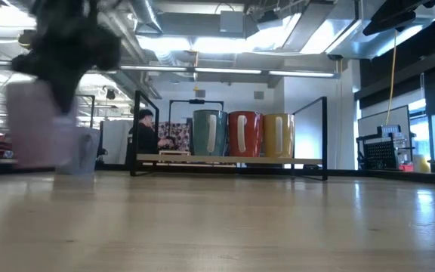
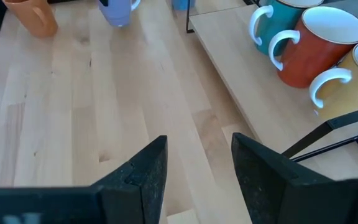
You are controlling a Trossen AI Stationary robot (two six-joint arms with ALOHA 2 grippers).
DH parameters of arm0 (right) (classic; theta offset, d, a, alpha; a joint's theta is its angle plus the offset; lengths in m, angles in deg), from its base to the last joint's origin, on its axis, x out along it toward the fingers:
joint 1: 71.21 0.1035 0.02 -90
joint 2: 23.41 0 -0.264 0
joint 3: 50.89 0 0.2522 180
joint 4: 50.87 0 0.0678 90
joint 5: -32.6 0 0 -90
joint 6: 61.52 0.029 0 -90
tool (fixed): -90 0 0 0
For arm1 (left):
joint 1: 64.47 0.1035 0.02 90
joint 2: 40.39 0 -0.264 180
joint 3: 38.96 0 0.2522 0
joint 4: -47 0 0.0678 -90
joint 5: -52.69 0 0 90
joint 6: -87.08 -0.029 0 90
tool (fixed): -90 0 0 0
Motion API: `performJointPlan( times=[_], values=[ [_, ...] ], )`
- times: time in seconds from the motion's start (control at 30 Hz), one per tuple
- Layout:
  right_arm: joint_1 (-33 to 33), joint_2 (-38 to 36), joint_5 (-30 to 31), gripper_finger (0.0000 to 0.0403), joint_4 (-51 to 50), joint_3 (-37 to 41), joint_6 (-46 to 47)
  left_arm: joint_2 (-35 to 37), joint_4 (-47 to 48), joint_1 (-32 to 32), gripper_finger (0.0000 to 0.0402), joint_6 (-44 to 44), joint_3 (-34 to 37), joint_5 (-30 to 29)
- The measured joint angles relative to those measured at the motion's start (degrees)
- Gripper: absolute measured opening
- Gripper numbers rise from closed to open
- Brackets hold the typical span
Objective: Place coffee mugs
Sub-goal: Put the purple mug on the shelf
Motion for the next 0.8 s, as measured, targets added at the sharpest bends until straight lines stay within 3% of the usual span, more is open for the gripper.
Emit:
performJointPlan(
  times=[0.1, 0.2, 0.4, 0.6, 0.8],
  values=[
    [0.0, 0.0, -1.0, 0.0166, 0.5, 0.0, 0.3, -1.3, -0.7, -1.7, 0.0012, -9.5, -7.2, -4.1],
    [0.0, 0.0, -3.0, 0.0166, 1.2, 0.0, 0.5, -4.5, -2.8, -3.6, 0.0012, -25.5, -15.6, -7.1],
    [0.0, 0.0, -5.6, 0.0166, 3.2, 0.0, 0.5, -16.4, -1.9, -6.2, 0.0012, -56.3, -32.0, -6.6],
    [0.0, 0.0, -6.1, 0.0166, 4.5, 1.4, 1.7, -29.0, 4.4, -6.3, 0.0021, -72.9, -44.4, -5.2],
    [0.1, 0.0, -9.4, 0.0166, 9.2, 7.5, 4.9, -37.0, 6.0, -6.1, 0.0014, -87.2, -49.3, -1.0]
  ],
)
